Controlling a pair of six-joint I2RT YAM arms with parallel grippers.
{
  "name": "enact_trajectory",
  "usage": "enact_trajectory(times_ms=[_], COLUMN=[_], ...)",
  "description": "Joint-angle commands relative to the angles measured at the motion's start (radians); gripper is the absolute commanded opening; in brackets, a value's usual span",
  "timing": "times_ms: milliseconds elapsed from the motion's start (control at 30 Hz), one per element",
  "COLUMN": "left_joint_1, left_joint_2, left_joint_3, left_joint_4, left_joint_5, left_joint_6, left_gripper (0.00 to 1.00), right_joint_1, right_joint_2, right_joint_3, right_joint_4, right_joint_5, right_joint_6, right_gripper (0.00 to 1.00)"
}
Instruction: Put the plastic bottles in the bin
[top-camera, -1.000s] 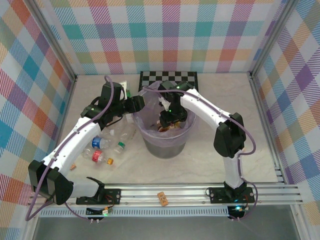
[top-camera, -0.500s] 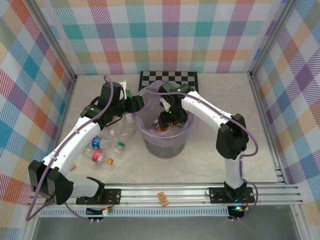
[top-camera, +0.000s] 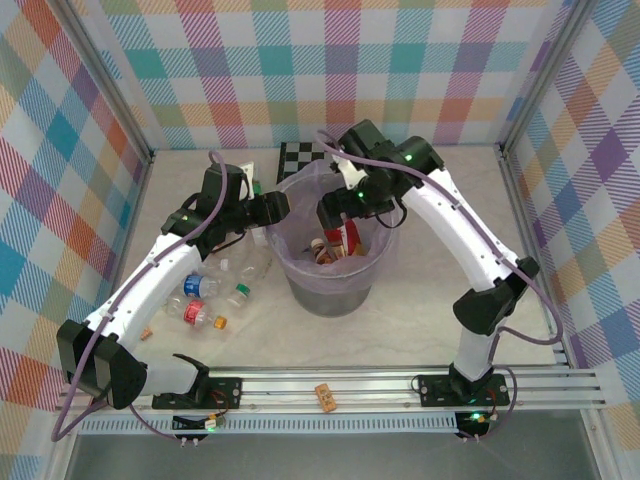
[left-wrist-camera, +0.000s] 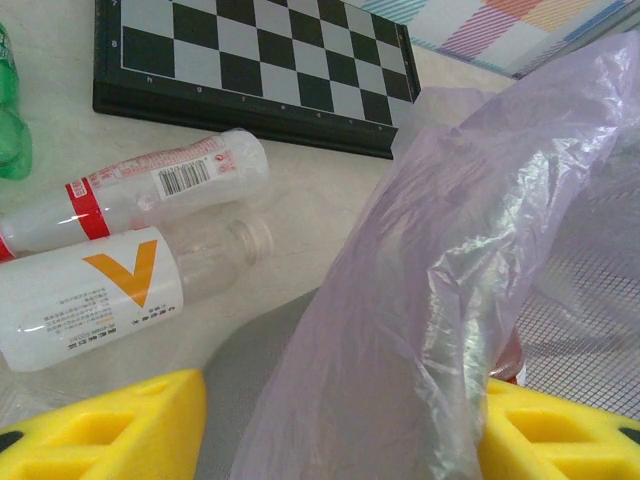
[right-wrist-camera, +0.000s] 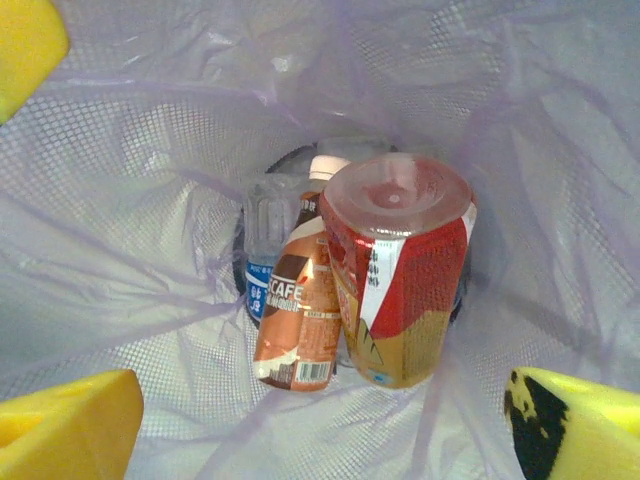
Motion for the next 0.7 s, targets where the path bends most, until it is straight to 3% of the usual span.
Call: enact_trajectory(times_ms=[0, 133, 233, 400, 667], left_joint_1=[0.002, 0.000, -0.008, -0.047, -0.152], left_joint_2=[0.015, 0.021, 0.023, 0.055, 0.157], left_joint_3=[0.006, 0.009, 0.014, 0.044, 0.121], left_joint_4=[-0.040, -0.047, -0.054, -0.063, -0.030], left_joint_5=[-0.002, 0.010, 0.010, -0.004, -0.026], left_joint_6=[0.012, 0.018, 0.021, 0.021, 0.012], left_gripper=[0.60, 0.60, 0.60, 0.60, 0.61], right_joint_1=[-0.010, -0.093, -0.201, -0.482, -0.744], right_joint_2=[-0.071, -0.169, -0.280, -0.491, -0.547], right_joint_3=[0.050, 0.000, -0.141, -0.458, -0.575], right_joint_4=[-0.038, 0.011, 0.087, 0.298, 0.300], right_joint_5=[-0.009, -0.032, -0.074, -0.426, -0.638], right_joint_6=[-0.011, 0.000, 0.033, 0.113, 0.081], right_gripper=[0.91, 0.91, 0.87, 0.78, 0.81])
